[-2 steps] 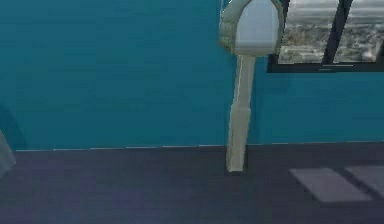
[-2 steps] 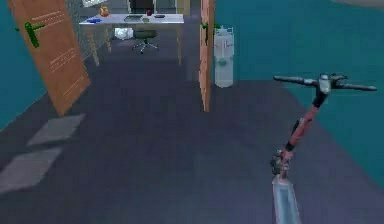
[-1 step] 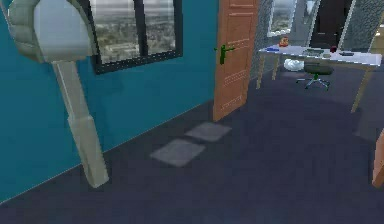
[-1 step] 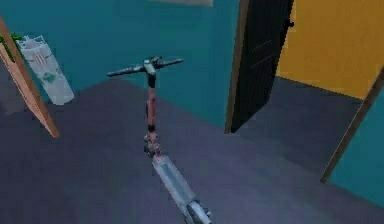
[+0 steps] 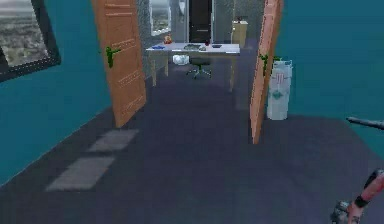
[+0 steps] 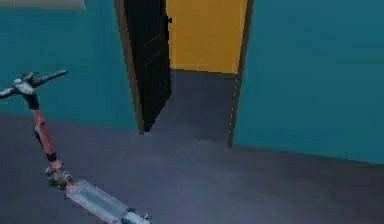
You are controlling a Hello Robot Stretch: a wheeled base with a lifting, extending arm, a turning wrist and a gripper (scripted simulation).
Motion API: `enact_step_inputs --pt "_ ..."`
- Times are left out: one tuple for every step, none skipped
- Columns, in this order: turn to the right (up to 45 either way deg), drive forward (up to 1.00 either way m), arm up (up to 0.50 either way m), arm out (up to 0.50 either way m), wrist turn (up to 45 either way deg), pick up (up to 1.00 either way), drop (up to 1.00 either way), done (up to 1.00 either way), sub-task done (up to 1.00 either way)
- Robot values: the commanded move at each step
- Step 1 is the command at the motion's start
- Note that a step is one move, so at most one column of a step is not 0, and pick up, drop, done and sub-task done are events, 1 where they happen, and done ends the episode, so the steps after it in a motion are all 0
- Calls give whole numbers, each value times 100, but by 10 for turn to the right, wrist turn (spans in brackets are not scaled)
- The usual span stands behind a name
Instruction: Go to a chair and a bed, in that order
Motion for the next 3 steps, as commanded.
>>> enact_step_inputs --pt "0 100 0 0 0 0 0 0 0" --pt "0 85 0 0 0 0 0 0 0" --pt "210 0 0 0 0 0 0 0 0"
